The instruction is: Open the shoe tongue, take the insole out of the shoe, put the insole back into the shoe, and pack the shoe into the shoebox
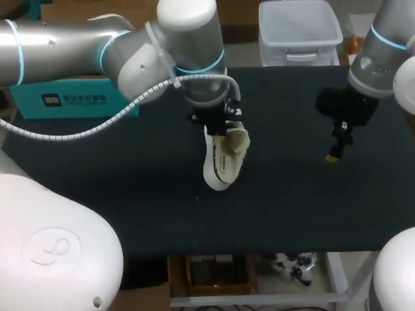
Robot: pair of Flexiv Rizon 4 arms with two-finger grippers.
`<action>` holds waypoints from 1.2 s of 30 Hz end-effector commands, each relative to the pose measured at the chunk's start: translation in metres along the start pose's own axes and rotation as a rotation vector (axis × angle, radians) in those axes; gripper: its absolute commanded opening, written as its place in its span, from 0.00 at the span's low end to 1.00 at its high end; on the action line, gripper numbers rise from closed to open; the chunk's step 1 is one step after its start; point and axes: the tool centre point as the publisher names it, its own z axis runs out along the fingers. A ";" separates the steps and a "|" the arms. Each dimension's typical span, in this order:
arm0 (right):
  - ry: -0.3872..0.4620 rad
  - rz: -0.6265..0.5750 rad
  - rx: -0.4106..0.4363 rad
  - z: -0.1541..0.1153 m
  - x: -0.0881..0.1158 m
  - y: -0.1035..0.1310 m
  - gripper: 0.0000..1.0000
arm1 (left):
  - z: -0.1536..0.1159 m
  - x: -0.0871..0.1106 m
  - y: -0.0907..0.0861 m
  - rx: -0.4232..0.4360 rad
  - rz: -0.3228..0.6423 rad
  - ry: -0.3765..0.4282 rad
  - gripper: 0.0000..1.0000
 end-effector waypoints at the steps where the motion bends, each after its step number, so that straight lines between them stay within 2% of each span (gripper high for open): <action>1: 0.001 0.000 -0.001 -0.001 0.000 -0.001 1.00 | -0.029 -0.023 -0.009 -0.015 0.078 0.122 0.00; 5: 0.001 0.000 -0.001 -0.001 0.000 -0.001 1.00 | -0.046 -0.038 -0.025 -0.037 0.180 0.164 0.00; 10: 0.001 0.000 -0.001 -0.001 0.000 -0.001 1.00 | -0.066 -0.053 -0.040 -0.057 0.327 0.161 0.00; 14: 0.001 0.000 -0.001 -0.001 0.000 -0.001 1.00 | -0.092 -0.070 -0.054 -0.051 0.500 0.130 0.00; 24: 0.001 0.000 -0.001 -0.001 0.000 -0.001 1.00 | -0.142 -0.126 -0.096 -0.048 0.815 0.071 0.00; 29: 0.001 0.000 -0.001 -0.001 0.000 -0.001 1.00 | -0.157 -0.142 -0.110 -0.044 0.882 -0.014 0.00; 36: 0.001 0.000 -0.001 -0.001 0.000 -0.001 1.00 | -0.167 -0.173 -0.121 -0.060 0.966 -0.055 0.00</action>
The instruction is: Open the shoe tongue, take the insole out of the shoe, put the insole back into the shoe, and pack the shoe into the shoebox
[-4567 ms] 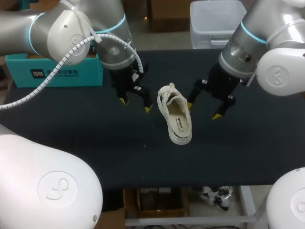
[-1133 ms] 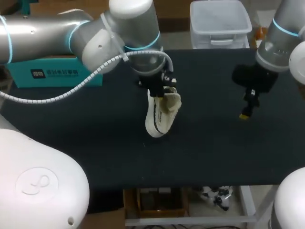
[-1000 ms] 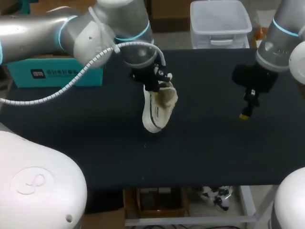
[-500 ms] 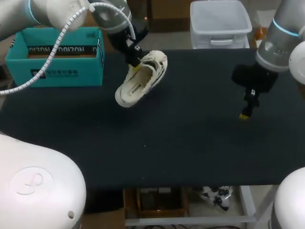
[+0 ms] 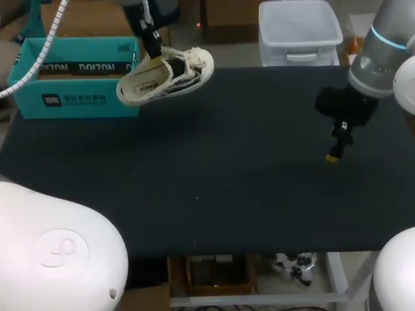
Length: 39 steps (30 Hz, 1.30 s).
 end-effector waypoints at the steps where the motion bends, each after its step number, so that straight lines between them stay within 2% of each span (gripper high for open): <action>1: 0.001 0.000 -0.001 0.000 0.000 -0.001 1.00 | -0.014 -0.014 0.010 -0.002 0.026 -0.006 0.00; 5: 0.001 0.000 -0.001 0.000 0.000 -0.001 1.00 | -0.028 -0.033 0.027 0.005 0.067 -0.060 0.00; 15: 0.001 0.000 -0.001 0.000 0.000 -0.001 1.00 | -0.044 -0.098 0.071 -0.025 0.158 -0.180 0.00; 20: 0.001 0.000 -0.001 0.000 0.000 -0.001 1.00 | -0.043 -0.139 0.094 -0.021 0.165 -0.196 0.00; 24: 0.001 0.000 -0.001 0.000 0.000 -0.001 1.00 | -0.043 -0.179 0.107 -0.013 0.164 -0.196 0.00; 27: 0.001 0.000 -0.001 0.000 0.000 -0.001 1.00 | -0.038 -0.215 0.115 -0.009 0.162 -0.192 0.00; 31: 0.001 0.000 -0.001 0.000 0.000 -0.001 1.00 | -0.024 -0.249 0.123 -0.018 0.172 -0.186 0.00; 39: 0.001 0.000 -0.001 0.000 0.000 -0.001 1.00 | 0.012 -0.292 0.140 -0.028 0.183 -0.148 0.00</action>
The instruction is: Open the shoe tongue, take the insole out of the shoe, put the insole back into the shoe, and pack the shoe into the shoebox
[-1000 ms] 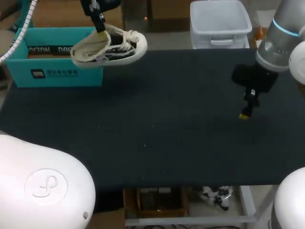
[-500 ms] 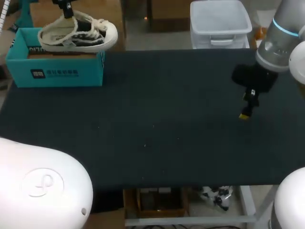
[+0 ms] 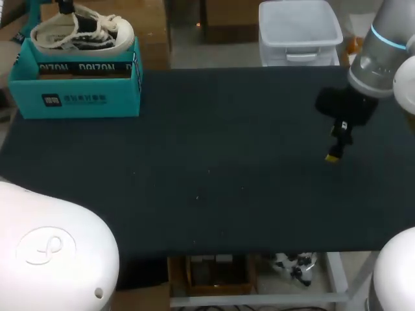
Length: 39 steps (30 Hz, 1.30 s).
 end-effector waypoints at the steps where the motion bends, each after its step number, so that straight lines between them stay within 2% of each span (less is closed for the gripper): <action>1: 0.001 0.000 -0.001 0.000 0.000 -0.001 1.00 | 0.031 -0.036 0.009 0.011 0.002 0.066 0.00; 6: 0.001 0.000 -0.001 0.000 0.000 -0.001 1.00 | 0.058 -0.042 0.019 0.013 0.011 0.105 0.00; 13: 0.001 0.000 -0.001 0.000 0.000 -0.001 1.00 | 0.093 -0.024 0.022 0.004 0.053 0.123 0.00; 21: 0.001 0.000 -0.001 0.000 0.000 -0.001 1.00 | 0.137 -0.009 0.021 -0.020 0.074 0.203 0.00; 30: 0.001 0.000 -0.001 0.000 0.000 -0.001 1.00 | 0.165 0.013 0.024 -0.030 0.105 0.252 0.00; 37: 0.001 0.000 -0.001 0.000 0.000 -0.001 1.00 | 0.177 0.021 0.028 -0.047 0.106 0.280 0.00; 38: 0.001 0.000 -0.001 0.000 0.000 -0.001 1.00 | 0.178 0.021 0.029 -0.048 0.106 0.281 0.09; 39: 0.001 0.000 -0.001 0.000 0.000 -0.001 1.00 | 0.177 0.022 0.029 -0.049 0.106 0.283 0.44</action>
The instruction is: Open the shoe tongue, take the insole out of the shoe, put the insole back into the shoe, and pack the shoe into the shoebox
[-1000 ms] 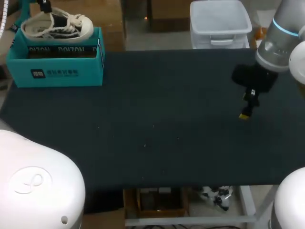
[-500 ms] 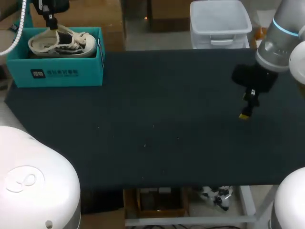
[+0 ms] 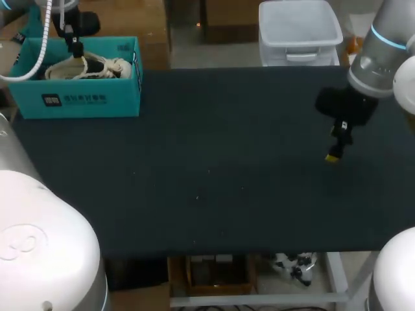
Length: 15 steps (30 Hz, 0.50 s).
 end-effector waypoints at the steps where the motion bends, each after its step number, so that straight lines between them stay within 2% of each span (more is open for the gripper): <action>1: 0.001 0.000 -0.001 0.000 0.000 -0.001 1.00 | 0.004 -0.002 -0.001 -0.002 -0.003 0.013 0.99; 5: 0.001 0.000 -0.001 0.000 0.000 -0.001 1.00 | -0.010 0.005 0.000 0.008 -0.008 -0.006 1.00; 9: 0.001 0.000 -0.001 0.000 0.000 -0.001 1.00 | -0.038 0.015 -0.005 0.038 0.000 -0.038 1.00; 15: 0.001 0.000 -0.001 0.000 0.000 -0.001 1.00 | -0.082 0.039 -0.027 0.037 -0.009 -0.043 1.00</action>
